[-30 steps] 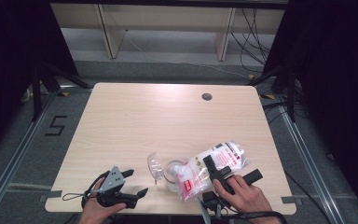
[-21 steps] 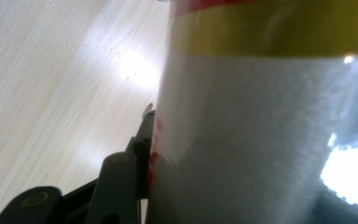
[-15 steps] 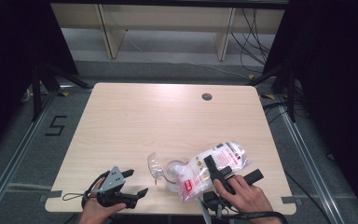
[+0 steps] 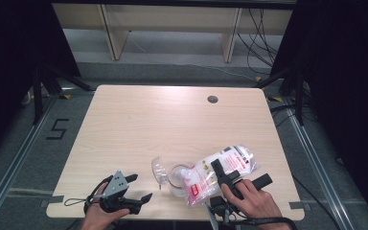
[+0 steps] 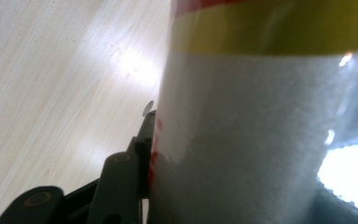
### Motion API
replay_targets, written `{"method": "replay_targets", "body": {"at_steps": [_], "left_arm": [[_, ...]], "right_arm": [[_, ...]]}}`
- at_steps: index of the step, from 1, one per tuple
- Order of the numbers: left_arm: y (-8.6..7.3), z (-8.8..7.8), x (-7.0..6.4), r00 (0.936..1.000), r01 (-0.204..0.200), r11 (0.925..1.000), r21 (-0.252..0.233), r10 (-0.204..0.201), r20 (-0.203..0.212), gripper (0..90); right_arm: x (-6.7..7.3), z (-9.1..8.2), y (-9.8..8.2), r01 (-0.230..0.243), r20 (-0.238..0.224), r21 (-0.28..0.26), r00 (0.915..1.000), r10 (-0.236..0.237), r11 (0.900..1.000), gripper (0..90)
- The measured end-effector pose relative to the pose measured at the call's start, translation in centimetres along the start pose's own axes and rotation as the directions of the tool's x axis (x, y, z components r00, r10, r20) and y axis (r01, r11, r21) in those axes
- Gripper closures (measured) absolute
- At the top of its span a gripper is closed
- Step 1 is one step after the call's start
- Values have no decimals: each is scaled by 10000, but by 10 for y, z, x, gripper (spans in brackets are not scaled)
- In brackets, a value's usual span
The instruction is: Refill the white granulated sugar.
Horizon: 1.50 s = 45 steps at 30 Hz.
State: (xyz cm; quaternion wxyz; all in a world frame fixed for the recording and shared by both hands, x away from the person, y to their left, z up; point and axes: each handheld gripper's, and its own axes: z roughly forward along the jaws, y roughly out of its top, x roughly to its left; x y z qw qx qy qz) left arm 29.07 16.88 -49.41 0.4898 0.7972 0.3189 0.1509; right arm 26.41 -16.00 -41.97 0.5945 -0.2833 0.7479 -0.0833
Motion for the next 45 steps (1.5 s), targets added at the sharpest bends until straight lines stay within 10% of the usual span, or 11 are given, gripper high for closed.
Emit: {"method": "replay_targets", "body": {"at_steps": [45], "left_arm": [[0,0,-1,10000,33,10000,53,-33,4,162]], "right_arm": [[2,1,-1,-12,-63,-70,10000,12,10000,594]]}}
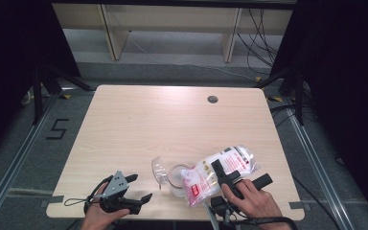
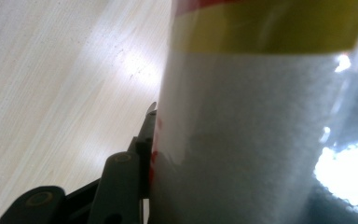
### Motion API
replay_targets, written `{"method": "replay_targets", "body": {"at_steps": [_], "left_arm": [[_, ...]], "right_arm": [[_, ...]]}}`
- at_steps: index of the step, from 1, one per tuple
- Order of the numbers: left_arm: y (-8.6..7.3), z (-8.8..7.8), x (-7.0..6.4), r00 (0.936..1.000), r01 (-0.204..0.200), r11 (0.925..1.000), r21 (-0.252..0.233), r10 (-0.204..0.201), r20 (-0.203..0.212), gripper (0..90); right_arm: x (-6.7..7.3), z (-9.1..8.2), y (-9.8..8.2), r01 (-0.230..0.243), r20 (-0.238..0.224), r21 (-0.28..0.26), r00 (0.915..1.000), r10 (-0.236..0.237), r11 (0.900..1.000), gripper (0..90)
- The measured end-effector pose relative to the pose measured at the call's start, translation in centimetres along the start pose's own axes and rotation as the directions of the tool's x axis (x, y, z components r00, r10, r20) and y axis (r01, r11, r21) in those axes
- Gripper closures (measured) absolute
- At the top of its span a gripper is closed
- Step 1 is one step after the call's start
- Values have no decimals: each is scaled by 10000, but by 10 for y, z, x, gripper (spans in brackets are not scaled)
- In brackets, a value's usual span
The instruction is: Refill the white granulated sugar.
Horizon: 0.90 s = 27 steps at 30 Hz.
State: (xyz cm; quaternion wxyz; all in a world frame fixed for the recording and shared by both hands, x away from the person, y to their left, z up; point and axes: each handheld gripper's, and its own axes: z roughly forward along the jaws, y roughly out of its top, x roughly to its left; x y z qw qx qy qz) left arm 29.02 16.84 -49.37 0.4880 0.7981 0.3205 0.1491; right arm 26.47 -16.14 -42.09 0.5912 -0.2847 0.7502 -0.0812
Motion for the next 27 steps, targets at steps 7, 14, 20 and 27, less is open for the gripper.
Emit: {"method": "replay_targets", "body": {"at_steps": [7,14,20,27], "left_arm": [[1,0,1,9994,-342,9994,12,342,-12,162],[1,0,1,9997,-257,9996,-80,257,6,162],[1,0,0,9996,-276,9996,-21,276,-41,162],[1,0,1,9996,-284,9996,54,285,-62,162]], "right_arm": [[0,-1,0,46,-27,29,10000,-46,10000,595],[-2,-2,-1,204,-90,136,9998,-202,9997,595],[-3,-4,-1,321,33,137,9995,-322,9994,596],[-3,-4,0,496,-18,142,9988,-496,9987,597]]}}
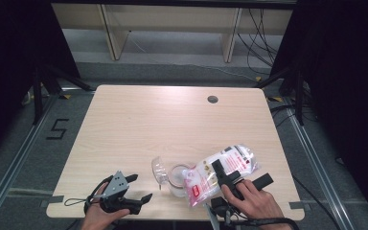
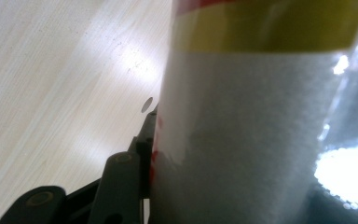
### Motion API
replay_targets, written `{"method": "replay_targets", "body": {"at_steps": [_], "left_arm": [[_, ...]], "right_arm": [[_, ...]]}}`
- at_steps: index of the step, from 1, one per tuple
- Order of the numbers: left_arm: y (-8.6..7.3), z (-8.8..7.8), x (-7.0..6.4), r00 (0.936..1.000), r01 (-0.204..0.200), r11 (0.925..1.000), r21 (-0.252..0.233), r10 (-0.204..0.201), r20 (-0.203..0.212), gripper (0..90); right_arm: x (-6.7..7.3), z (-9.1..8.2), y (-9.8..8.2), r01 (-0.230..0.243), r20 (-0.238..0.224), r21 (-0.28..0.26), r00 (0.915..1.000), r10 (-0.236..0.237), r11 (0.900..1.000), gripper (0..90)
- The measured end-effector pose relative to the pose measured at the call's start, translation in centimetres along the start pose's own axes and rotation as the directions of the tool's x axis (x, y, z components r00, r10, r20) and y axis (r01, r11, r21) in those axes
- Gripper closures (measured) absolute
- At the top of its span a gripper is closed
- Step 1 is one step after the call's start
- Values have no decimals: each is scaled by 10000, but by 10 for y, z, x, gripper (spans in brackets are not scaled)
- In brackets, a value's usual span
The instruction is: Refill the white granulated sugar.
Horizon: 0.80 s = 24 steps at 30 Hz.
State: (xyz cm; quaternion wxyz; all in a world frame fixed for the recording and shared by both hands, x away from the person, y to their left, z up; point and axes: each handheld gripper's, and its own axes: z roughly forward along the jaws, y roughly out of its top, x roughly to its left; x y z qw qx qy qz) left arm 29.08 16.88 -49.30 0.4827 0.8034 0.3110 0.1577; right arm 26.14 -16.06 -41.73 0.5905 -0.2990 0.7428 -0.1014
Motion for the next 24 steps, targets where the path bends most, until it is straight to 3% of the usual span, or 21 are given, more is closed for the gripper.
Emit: {"method": "replay_targets", "body": {"at_steps": [2,4,15,16,19,20,24], "left_arm": [[-1,1,-1,9996,270,9996,-68,-270,78,162],[0,1,0,10000,-13,10000,-58,14,73,162],[0,0,0,10000,-49,10000,-28,49,23,162],[0,0,0,10000,-34,10000,-1,34,11,162],[0,0,-1,9998,194,9998,-41,-194,106,162],[0,0,0,10000,9,9999,-130,-8,76,162],[0,0,0,10000,20,9999,-133,-19,68,162]], "right_arm": [[-1,0,1,254,-61,-9,9997,-254,9997,598],[-1,0,2,212,-77,-37,9997,-212,9998,598],[-3,1,3,391,-64,-83,9992,-392,9992,601],[-2,1,3,175,-38,-104,9998,-175,9998,601],[-2,2,3,145,-64,-124,9999,-146,9998,602],[-2,2,3,139,-45,-135,9999,-140,9998,603],[-1,2,3,132,-69,-167,9999,-133,9998,606]]}}
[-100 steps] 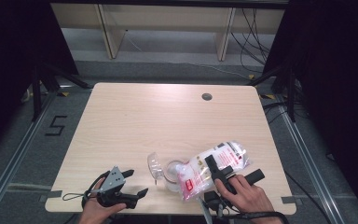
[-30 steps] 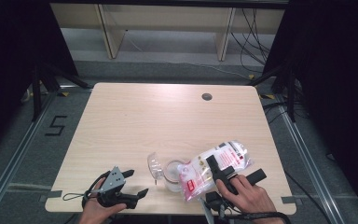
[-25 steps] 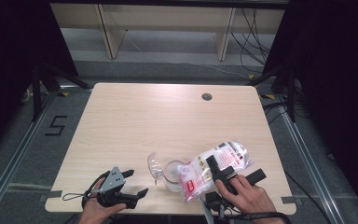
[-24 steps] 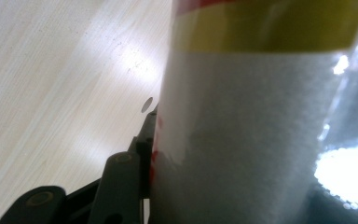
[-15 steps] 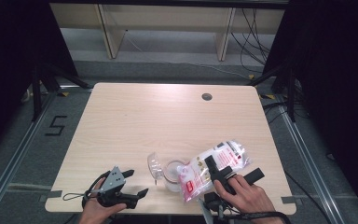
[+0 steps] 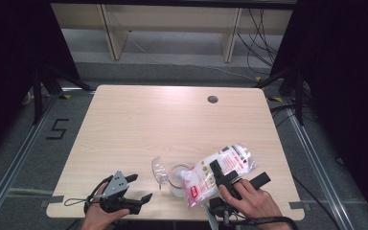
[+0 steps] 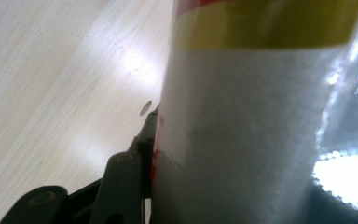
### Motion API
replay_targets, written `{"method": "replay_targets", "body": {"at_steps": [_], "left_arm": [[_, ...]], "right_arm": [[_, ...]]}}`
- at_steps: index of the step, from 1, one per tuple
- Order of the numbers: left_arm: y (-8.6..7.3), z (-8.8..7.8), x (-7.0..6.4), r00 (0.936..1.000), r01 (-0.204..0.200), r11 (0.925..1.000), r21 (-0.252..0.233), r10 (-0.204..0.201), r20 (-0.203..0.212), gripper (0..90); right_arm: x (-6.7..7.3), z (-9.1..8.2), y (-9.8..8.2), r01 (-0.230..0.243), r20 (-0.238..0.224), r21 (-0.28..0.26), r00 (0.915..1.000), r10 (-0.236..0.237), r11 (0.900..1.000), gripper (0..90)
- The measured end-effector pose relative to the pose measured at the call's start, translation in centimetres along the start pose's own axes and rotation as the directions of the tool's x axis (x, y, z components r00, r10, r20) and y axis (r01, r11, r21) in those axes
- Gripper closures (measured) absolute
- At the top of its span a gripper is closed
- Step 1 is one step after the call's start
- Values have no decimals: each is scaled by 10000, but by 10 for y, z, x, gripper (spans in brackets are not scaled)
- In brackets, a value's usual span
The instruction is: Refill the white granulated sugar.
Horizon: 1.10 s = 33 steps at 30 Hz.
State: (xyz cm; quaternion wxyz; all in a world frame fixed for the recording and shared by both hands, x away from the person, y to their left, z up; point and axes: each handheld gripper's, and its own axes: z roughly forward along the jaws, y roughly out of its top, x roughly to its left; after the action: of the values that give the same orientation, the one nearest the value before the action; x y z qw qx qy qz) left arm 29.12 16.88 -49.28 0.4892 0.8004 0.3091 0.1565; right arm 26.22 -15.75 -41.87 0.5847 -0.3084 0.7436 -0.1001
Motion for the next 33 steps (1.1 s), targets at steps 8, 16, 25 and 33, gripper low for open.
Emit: {"method": "replay_targets", "body": {"at_steps": [8,16,25,33], "left_arm": [[0,0,0,10000,-48,10000,31,48,1,162],[0,-1,0,9999,-98,9999,60,98,-24,162],[1,-1,0,10000,-48,10000,42,48,-37,162],[0,-1,0,10000,-41,10000,12,41,-8,162]], "right_arm": [[-2,-1,-1,1,36,-14,10000,-1,10000,615],[-2,-1,-2,-88,42,-51,10000,88,9999,624],[-1,-2,-3,-186,-45,-1,9998,186,9998,631],[-2,-3,-5,-171,0,-22,9999,171,9999,635]]}}
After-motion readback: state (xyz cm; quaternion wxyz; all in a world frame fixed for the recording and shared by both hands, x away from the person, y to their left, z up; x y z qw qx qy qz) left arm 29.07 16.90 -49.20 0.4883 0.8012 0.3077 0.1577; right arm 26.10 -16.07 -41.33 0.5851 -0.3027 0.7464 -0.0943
